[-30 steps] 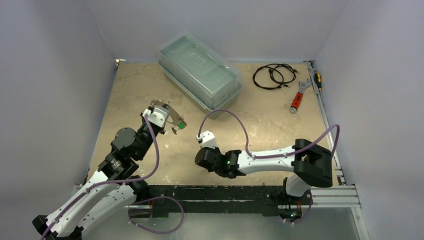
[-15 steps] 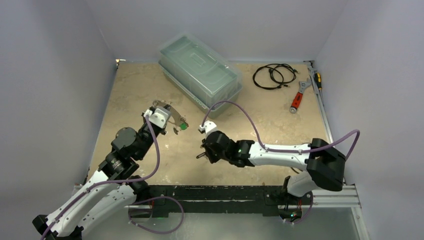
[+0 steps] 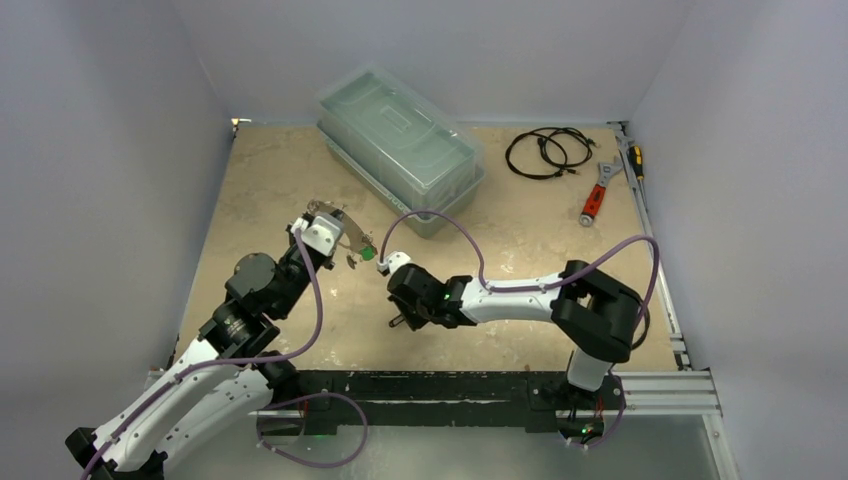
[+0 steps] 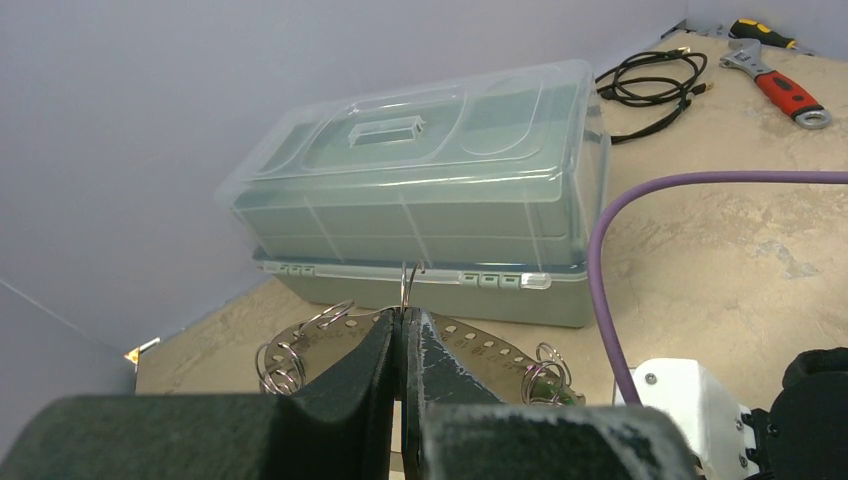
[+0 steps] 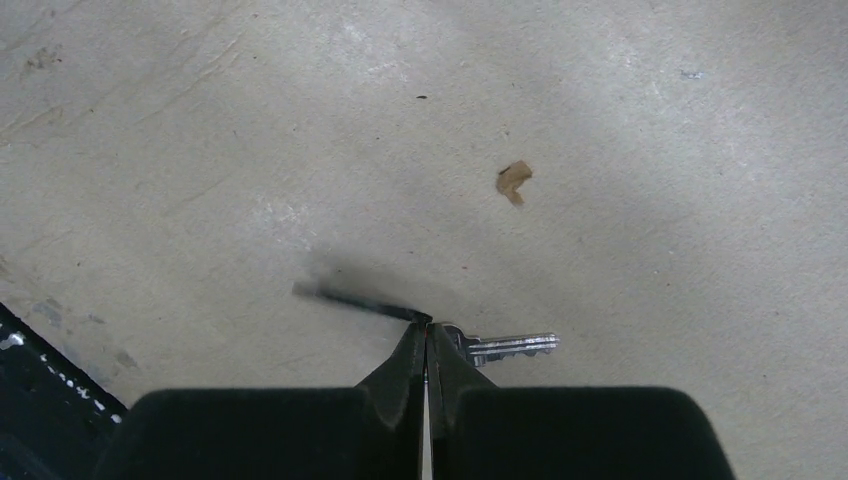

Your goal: Put the keys on the keyring

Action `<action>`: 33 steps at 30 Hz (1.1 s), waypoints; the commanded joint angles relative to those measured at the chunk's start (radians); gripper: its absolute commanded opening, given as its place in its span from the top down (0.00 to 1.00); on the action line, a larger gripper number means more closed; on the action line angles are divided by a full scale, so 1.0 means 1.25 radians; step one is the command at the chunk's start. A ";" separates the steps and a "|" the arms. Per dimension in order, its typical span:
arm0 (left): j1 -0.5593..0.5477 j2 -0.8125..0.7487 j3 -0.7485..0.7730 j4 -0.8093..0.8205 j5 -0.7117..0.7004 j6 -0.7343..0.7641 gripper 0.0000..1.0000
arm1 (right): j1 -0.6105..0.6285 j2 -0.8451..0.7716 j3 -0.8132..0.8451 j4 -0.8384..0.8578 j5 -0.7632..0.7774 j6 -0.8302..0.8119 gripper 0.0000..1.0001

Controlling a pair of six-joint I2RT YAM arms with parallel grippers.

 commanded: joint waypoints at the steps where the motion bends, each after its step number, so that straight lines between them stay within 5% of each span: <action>1: 0.005 -0.004 0.009 0.042 0.009 0.000 1.00 | -0.004 0.009 0.035 0.007 -0.020 -0.028 0.96; 9: 0.005 -0.004 0.011 0.041 0.010 0.001 1.00 | -0.013 -0.045 0.022 0.009 0.001 -0.033 0.66; 20: 0.005 -0.003 0.011 0.041 0.012 -0.001 1.00 | -0.036 -0.116 -0.075 0.077 -0.041 -0.021 0.59; 33: 0.006 -0.002 0.011 0.039 0.012 0.001 1.00 | -0.123 -0.113 -0.173 0.249 -0.256 0.004 0.61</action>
